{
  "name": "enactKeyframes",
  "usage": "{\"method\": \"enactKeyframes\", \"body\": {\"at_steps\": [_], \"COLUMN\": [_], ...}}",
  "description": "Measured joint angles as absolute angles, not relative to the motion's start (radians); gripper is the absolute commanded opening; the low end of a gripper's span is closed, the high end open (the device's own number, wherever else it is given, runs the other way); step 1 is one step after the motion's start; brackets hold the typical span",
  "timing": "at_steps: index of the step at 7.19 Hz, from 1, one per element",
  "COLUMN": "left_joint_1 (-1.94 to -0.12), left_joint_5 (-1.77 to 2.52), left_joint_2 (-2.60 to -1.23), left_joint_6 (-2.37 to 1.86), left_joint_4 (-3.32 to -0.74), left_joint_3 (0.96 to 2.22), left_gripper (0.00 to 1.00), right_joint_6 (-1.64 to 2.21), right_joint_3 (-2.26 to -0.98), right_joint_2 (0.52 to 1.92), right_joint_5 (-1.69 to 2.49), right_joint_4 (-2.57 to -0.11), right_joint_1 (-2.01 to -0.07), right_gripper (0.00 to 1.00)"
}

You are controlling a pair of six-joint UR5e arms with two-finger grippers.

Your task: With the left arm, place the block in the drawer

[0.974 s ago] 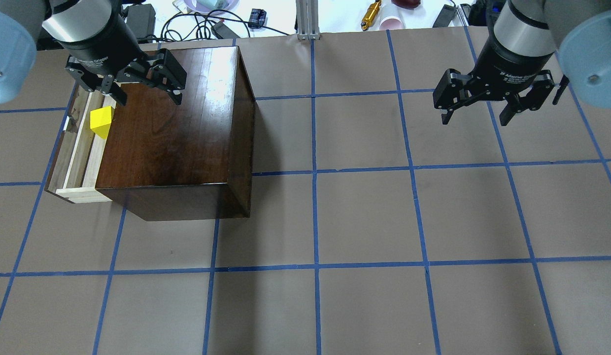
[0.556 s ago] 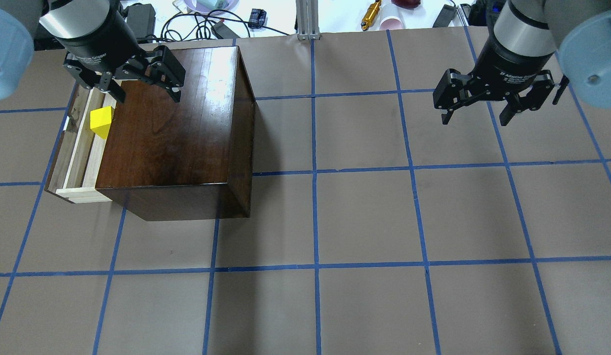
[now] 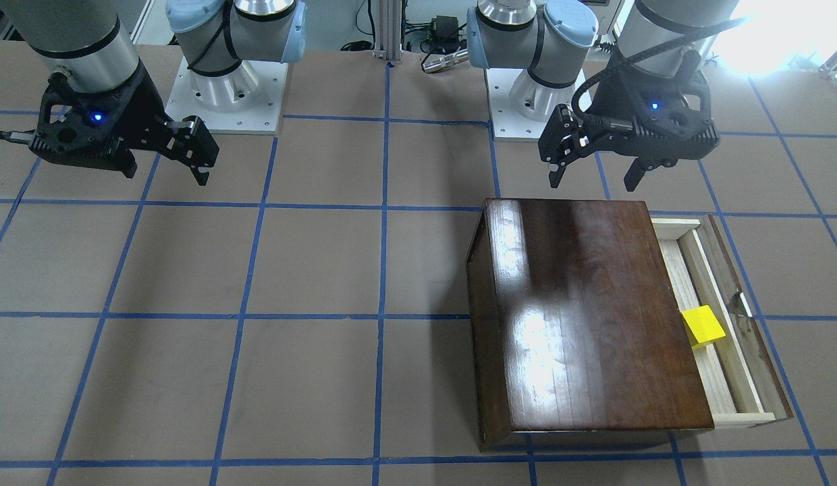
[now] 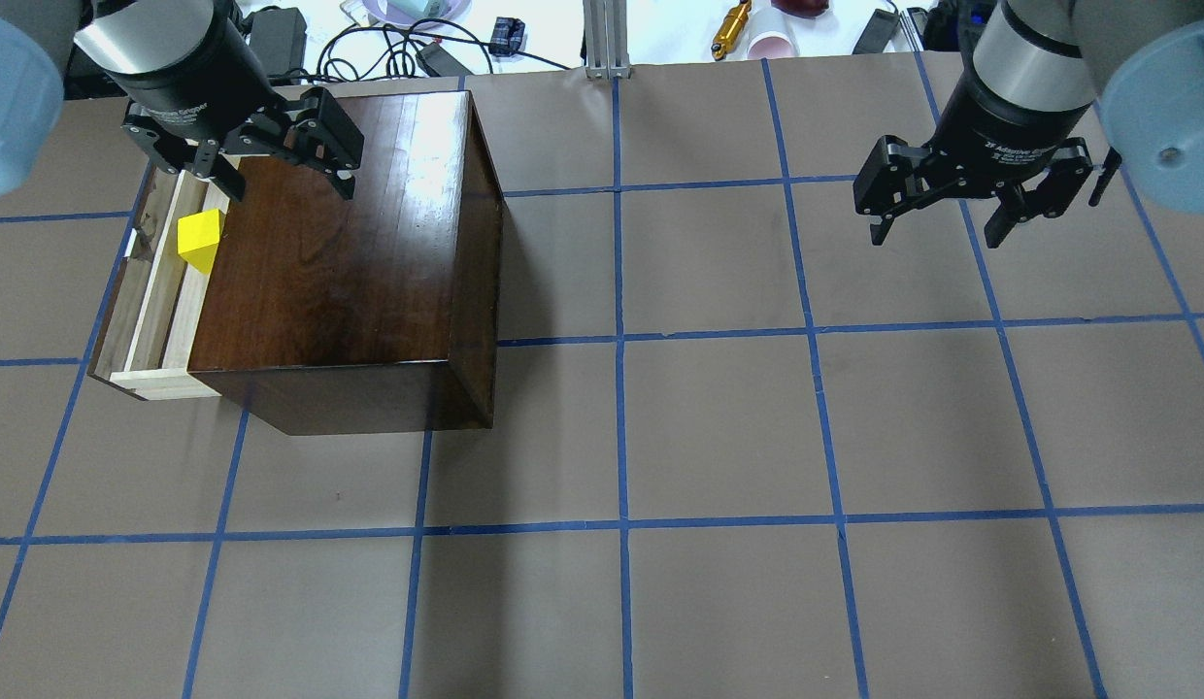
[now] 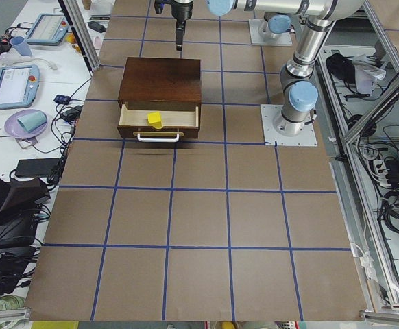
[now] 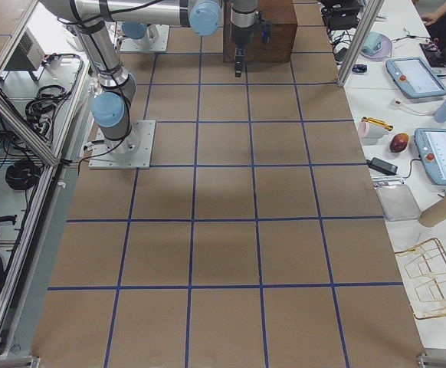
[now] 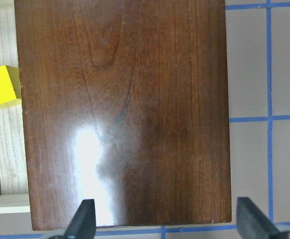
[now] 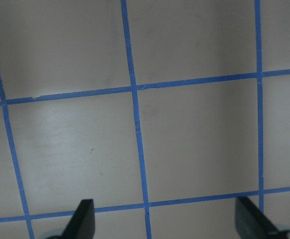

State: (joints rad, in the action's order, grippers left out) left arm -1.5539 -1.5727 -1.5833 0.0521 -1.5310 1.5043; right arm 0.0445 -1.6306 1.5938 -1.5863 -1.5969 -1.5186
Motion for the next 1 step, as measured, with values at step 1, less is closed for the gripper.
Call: {"method": "enactKeyframes", "body": {"at_steps": [1], "left_joint_1": [-1.554], "left_joint_5": [-1.573], "left_joint_2": [-1.583], "left_joint_6": [0.052], "left_joint_4": [-1.532], "left_joint_3": [1.505], "left_gripper": [1.00], "right_joint_6": [0.045], "right_joint_3": [-1.631], "right_joint_2": [1.594], "right_joint_5": [-1.586], "right_joint_4": [-1.597], "right_joint_1": [-1.519], "right_gripper": [1.00]}}
